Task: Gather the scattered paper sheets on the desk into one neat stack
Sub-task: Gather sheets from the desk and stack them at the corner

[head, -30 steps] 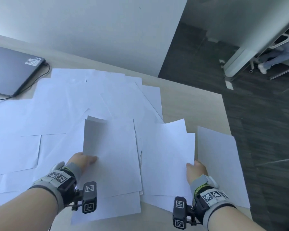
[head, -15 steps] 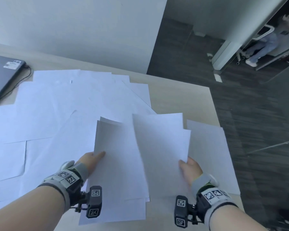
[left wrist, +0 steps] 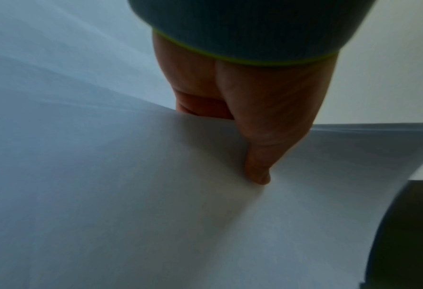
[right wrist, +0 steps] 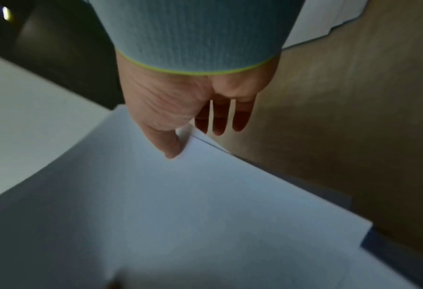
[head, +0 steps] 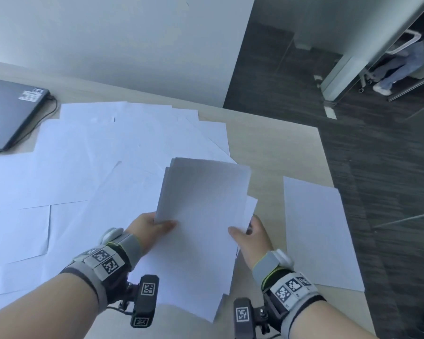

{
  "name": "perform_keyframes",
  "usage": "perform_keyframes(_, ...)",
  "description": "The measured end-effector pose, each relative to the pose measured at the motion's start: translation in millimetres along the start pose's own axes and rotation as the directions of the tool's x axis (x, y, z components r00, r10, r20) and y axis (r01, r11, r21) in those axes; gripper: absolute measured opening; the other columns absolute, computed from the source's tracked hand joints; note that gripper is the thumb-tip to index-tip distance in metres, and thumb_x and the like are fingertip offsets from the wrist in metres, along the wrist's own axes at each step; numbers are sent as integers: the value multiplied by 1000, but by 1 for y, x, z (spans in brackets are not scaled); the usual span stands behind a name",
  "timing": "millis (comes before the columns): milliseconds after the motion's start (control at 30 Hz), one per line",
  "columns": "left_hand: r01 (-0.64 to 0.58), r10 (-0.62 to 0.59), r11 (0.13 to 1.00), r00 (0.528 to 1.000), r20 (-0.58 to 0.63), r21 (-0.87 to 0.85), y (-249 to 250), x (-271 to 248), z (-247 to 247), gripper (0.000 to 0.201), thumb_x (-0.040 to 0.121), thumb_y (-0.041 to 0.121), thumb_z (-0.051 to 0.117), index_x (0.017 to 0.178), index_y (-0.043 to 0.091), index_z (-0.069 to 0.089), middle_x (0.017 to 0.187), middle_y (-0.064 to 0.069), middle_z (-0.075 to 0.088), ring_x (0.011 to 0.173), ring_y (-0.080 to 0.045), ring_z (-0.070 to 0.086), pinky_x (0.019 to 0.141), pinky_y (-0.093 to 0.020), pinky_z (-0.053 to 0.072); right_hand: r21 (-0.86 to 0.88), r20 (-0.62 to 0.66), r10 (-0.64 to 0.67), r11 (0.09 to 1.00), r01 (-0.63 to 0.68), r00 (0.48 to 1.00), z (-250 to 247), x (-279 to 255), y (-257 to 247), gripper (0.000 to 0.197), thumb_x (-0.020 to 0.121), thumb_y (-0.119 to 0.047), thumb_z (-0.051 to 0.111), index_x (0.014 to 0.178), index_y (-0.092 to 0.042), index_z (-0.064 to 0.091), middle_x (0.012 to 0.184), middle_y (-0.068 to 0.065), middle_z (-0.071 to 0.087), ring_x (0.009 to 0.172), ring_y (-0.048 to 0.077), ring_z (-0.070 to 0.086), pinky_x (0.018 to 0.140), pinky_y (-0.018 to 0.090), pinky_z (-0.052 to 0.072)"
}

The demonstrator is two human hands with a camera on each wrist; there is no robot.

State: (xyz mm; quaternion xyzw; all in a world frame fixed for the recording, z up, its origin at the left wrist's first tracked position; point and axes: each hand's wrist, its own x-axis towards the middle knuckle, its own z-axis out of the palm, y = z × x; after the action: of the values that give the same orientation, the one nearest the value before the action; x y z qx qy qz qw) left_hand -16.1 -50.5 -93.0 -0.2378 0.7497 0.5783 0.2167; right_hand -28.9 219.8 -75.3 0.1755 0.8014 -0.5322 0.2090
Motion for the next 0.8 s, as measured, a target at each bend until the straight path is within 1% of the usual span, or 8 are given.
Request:
perform_keyframes(67,-89,87,993,996,-28,-80,14,-2,-6,15,83,33,82,82,18,80,80,-1,80,77,-23,77,90,-46,60,178,0,-51,983,51,999,-11,5,-14,58,81,-23,79,132,-21,51,124,5,64,109,15,65,94,36,54)
perform_keyframes(100,-131,127,984,991,-38,-120,23,-3,-9,13,86,28,81,80,17,80,80,-2,81,76,-22,77,90,-46,60,235,24,-89,969,81,996,-15,7,-23,50,81,-17,79,125,-18,54,115,6,66,99,8,67,89,30,56)
perform_keyframes(167,-209,203,957,978,-52,-199,45,-9,-14,12,86,26,81,79,17,82,84,-6,81,79,-25,78,89,-46,60,236,78,-142,964,120,987,-23,4,-45,29,80,-13,78,106,-12,65,101,16,72,89,14,71,86,34,59)
perform_keyframes(267,-347,335,891,938,-93,-292,76,-20,-20,5,80,28,81,80,25,84,90,-4,81,84,-22,78,85,-39,59,318,67,-234,926,201,970,-30,-6,-69,14,84,-5,74,98,-9,76,104,13,77,101,31,73,95,50,55)
perform_keyframes(367,-449,448,819,890,-91,-357,93,-30,-24,16,73,25,78,86,31,84,98,1,81,92,-16,77,81,-28,61,321,0,-287,907,272,958,-33,-14,-79,4,74,-13,81,71,-14,79,83,2,77,85,24,73,91,48,56)
perform_keyframes(500,-433,470,827,883,18,-358,86,-30,-26,29,72,9,88,97,25,82,107,-2,80,101,-17,76,82,-23,59,262,29,-337,911,318,941,-30,-19,-74,41,77,5,79,74,-36,81,84,-7,79,89,17,74,92,43,57)
perform_keyframes(600,-375,411,858,911,30,-351,74,-27,-23,28,74,1,82,92,23,81,104,-3,81,98,-19,77,77,-20,59,211,93,-347,923,322,933,-23,-19,-62,40,74,-5,78,90,-41,78,99,-7,78,98,15,73,91,37,57)
perform_keyframes(800,-328,365,884,929,55,-334,59,-22,-15,31,74,2,88,97,22,82,105,-2,80,101,-20,76,80,-19,59,146,105,-303,947,287,947,-20,-16,-47,37,82,-3,76,88,-39,79,100,-7,78,99,13,73,94,41,55)
